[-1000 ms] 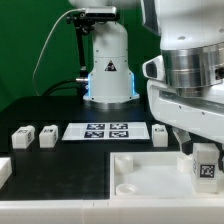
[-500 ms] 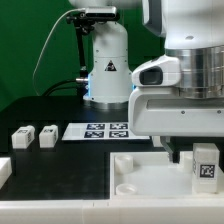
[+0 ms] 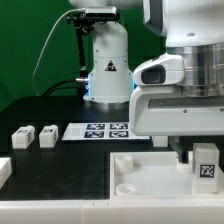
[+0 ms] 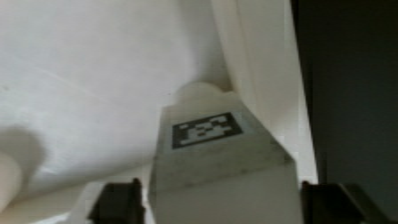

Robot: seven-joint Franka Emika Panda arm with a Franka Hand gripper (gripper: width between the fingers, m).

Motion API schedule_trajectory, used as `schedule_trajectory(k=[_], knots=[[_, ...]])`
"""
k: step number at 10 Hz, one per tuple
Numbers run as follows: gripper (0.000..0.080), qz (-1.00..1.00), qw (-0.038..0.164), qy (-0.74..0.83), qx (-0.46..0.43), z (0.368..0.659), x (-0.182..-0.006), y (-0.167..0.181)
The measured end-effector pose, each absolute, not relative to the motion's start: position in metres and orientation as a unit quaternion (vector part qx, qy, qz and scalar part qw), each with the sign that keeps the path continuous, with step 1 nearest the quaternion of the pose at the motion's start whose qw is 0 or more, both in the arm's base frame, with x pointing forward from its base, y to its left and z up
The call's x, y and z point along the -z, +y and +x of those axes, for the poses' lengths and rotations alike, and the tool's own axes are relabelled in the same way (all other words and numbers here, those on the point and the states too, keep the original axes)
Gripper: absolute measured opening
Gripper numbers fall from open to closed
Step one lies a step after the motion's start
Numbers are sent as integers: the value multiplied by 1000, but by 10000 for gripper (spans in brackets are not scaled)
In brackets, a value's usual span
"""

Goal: Assemble one leg

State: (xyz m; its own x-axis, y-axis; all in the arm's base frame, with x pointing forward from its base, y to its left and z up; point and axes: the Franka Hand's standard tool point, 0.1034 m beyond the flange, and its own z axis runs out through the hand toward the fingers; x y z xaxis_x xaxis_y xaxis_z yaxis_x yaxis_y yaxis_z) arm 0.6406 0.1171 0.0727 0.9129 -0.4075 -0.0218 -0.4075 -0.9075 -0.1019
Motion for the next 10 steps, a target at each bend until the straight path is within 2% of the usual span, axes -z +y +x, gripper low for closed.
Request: schedule_trajectory(k=[1,7,8,10], knots=[[296,-966,52,255,-3,641,-72,115],[296,-711,82,695,-66,641,-73,114],[296,-655,80,749,-66,641,-72,117],[296,-653,78,751,-63,640,-71,117]])
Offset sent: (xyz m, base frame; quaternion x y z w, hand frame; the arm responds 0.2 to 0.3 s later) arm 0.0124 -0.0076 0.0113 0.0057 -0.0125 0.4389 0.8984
